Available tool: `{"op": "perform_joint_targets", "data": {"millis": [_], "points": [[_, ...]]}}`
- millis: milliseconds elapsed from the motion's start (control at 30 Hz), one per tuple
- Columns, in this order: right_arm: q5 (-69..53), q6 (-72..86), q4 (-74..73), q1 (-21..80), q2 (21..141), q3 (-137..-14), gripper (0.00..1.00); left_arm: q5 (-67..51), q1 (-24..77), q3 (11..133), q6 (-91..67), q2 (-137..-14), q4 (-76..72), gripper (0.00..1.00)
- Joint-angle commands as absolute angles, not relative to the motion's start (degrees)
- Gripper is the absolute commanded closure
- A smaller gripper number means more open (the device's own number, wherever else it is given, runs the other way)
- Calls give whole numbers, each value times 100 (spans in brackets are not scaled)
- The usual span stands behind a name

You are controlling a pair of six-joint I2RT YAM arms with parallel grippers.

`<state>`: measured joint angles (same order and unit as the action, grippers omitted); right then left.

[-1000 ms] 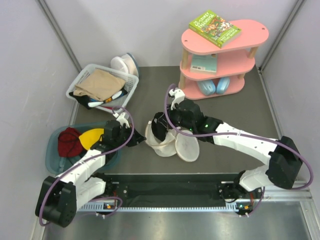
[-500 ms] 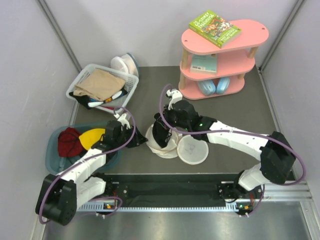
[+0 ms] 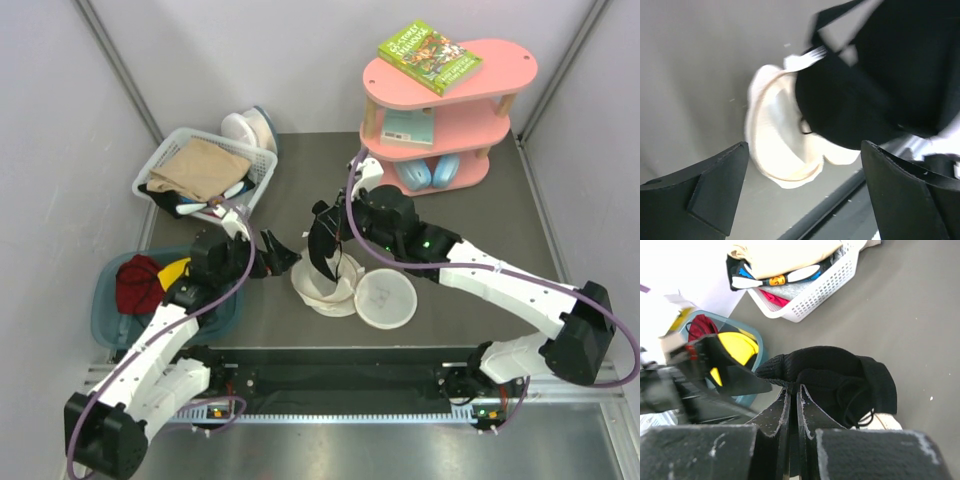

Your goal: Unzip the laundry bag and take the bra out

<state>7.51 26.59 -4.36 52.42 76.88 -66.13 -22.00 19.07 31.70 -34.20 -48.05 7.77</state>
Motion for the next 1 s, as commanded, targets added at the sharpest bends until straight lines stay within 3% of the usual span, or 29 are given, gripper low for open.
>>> {"op": "perform_joint_targets", "data": {"millis": [0, 233, 567, 800, 900, 933, 967], "points": [[879, 2628, -405, 5247, 7567, -6890, 100, -2933, 1916, 3428, -3629, -4500, 449, 1], [835, 2786, -387, 5247, 7805, -6952, 100, -3516, 1977, 3428, -4798, -4605, -852, 1], [659, 2953, -281, 5256, 7945, -6987, 100, -3323, 2478, 3700, -4764, -5431, -941, 1], [483, 3015, -158, 5282, 8042, -7005, 100, -2428, 2962, 3964, -4369, -5853, -265, 2], [440, 3050, -114, 5291, 8033, -6979, 100, -2145, 2997, 3999, -4298, -5871, -27, 13], [405, 3041, -79, 5291, 8033, -6970, 100, -2023, 2988, 3999, -4272, -5862, -18, 26], [396, 3050, -62, 5300, 8042, -6961, 100, -1978, 2988, 3999, -4280, -5880, -26, 32]]}}
